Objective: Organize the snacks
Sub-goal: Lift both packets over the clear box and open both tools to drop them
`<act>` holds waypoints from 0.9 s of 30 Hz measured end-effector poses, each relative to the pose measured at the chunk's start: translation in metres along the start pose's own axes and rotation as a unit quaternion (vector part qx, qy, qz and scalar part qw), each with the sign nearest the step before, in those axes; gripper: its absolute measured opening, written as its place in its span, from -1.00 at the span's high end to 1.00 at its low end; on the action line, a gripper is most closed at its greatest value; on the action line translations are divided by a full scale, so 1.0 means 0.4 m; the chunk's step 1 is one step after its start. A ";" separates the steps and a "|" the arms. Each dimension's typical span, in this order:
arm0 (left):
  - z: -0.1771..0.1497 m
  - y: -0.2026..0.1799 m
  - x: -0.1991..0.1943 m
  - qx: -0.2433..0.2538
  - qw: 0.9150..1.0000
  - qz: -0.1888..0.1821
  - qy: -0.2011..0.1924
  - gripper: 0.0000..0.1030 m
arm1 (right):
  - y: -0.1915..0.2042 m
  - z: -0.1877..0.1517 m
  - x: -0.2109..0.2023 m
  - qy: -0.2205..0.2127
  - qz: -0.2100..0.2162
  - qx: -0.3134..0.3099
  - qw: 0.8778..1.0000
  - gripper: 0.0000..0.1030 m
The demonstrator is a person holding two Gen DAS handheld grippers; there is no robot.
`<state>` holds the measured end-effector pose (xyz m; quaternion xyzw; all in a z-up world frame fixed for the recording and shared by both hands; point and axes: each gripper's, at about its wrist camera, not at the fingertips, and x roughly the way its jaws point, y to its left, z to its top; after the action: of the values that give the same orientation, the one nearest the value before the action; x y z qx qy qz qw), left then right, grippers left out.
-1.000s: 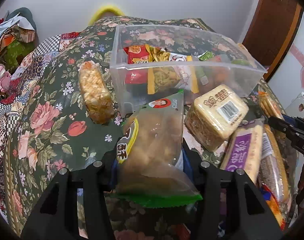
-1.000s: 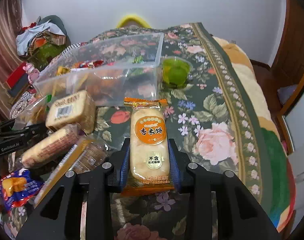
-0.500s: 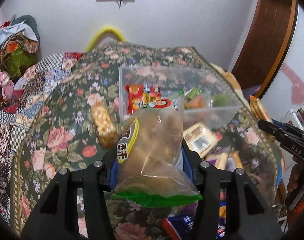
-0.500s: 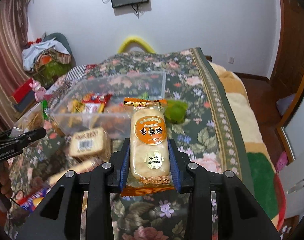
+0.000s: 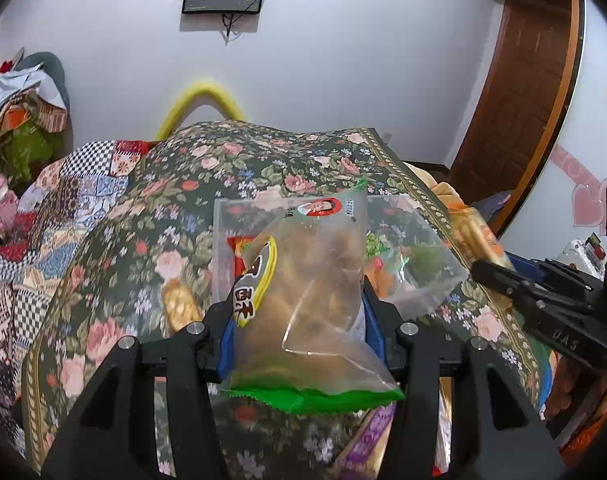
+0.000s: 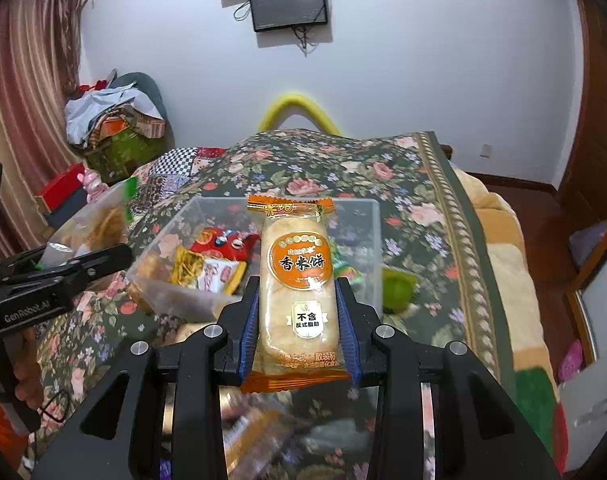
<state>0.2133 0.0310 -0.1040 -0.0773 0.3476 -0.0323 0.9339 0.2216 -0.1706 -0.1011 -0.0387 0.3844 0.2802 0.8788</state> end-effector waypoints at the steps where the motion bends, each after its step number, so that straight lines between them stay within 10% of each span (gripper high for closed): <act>1: 0.008 -0.005 0.009 0.004 1.000 0.000 0.000 0.01 | 0.006 0.008 0.012 0.000 0.002 -0.003 1.000 0.37; 27: 0.075 0.038 0.279 0.002 0.998 0.015 0.060 0.00 | 0.046 0.073 0.255 0.072 0.002 -0.030 0.997 0.37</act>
<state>0.3174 0.0369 -0.1562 -0.0685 0.4038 -0.0237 0.9120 0.2869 -0.0998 -0.1490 -0.0839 0.4379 0.2897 0.8469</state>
